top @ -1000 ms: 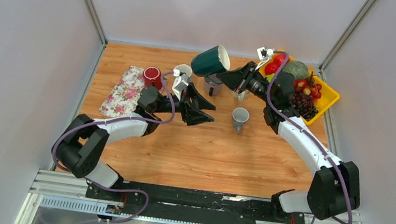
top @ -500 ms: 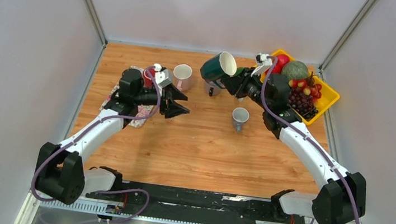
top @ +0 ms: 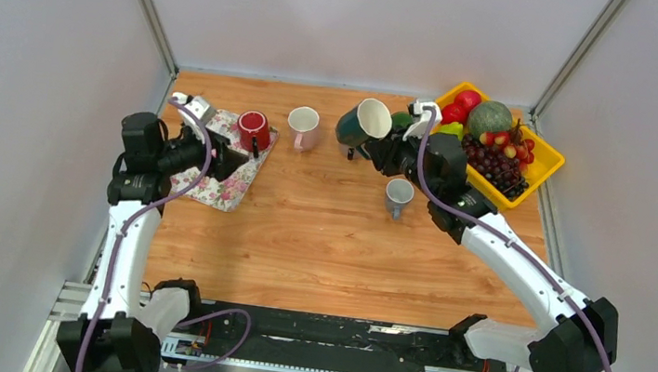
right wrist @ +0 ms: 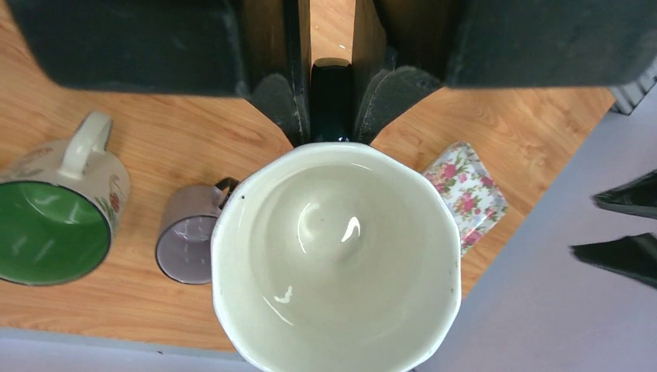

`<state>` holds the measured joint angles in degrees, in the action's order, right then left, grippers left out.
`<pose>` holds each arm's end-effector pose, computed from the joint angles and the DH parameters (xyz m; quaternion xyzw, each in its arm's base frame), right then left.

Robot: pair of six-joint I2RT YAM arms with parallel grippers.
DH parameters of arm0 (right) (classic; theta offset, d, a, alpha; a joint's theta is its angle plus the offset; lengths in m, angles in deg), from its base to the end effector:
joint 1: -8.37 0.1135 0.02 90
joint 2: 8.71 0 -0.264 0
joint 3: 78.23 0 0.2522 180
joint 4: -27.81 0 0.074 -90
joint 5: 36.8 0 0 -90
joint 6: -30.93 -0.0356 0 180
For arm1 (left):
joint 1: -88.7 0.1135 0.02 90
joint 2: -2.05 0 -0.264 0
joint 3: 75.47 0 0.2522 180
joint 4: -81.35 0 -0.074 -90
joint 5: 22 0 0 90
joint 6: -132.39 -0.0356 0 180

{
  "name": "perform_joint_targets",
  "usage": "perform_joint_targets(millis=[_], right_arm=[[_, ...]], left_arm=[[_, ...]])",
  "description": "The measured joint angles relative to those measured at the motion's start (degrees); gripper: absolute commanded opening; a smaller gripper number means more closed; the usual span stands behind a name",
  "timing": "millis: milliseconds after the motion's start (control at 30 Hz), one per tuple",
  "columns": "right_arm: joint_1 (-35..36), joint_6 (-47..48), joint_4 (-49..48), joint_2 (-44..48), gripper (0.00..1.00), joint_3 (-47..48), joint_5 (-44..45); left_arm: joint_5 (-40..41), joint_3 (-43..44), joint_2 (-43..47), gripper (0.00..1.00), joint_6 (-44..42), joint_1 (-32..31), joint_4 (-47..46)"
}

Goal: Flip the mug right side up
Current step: Place the cup at the center of the board.

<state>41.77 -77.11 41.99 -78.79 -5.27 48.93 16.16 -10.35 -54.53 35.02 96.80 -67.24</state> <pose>0.2401 0.1615 0.3529 -0.1267 0.7627 0.3009 0.5583 0.2143 0.0022 0.3340 0.2369 0.7510 -0.2940 0.5418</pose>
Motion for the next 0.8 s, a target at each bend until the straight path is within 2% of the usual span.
perform_joint_targets(millis=[100, 400, 800], right_arm=[[1.36, 0.42, 3.50, -0.04, 0.00, 0.15, 4.42], [6.29, 0.26, 11.85, -0.79, 0.00, 1.38, 18.78], [12.50, -4.28, 17.94, -5.88, 0.00, 3.74, 26.64]], left_arm=[[5.46, 0.61, 4.09, 0.84, 0.17, 1.46, 3.19], [19.06, 1.84, 12.11, 0.86, -0.02, 3.04, 9.55], [25.79, 0.50, 11.80, 0.85, 0.07, 4.31, 10.75]])
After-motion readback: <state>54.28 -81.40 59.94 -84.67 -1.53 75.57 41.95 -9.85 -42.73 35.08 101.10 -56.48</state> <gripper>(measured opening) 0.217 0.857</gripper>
